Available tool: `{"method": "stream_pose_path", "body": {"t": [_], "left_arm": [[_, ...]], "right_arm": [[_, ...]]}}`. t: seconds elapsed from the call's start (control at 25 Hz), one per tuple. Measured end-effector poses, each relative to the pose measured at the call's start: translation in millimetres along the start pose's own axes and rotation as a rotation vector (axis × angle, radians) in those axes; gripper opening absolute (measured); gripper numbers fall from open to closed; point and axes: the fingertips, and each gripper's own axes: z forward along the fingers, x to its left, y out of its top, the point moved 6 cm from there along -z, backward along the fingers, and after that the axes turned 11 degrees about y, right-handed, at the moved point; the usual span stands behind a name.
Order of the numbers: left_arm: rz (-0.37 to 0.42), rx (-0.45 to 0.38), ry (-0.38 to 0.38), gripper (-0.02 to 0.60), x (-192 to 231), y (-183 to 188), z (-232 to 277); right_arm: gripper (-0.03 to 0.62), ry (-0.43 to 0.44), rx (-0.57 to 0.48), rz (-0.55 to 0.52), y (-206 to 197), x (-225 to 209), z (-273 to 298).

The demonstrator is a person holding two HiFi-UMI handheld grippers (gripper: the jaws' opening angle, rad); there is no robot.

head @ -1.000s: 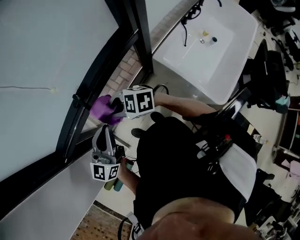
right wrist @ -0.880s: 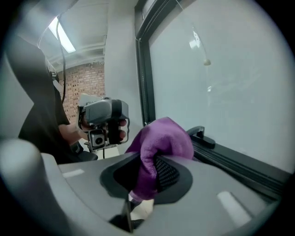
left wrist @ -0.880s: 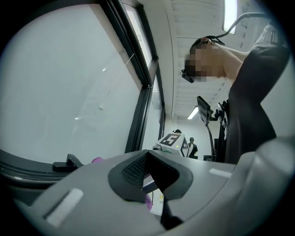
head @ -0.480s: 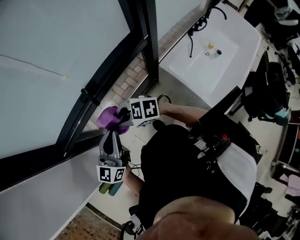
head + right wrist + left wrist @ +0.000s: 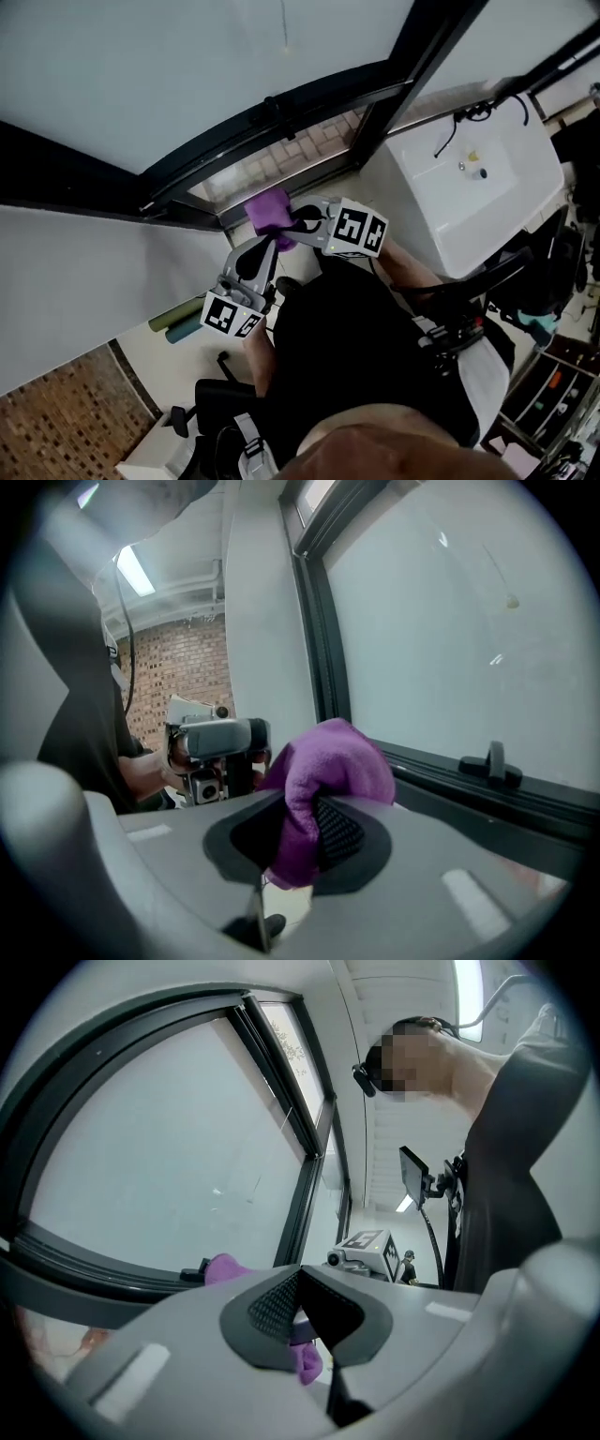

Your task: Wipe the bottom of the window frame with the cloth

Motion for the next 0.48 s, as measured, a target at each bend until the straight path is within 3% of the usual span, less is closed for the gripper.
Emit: {"method": "stream_pose_path", "body": {"t": [0.48], "left_arm": [[-0.070, -0.031, 0.043, 0.000, 38, -10, -88]], "right_arm": [[0.064, -0.038, 0.058, 0.011, 13, 54, 81]]}}
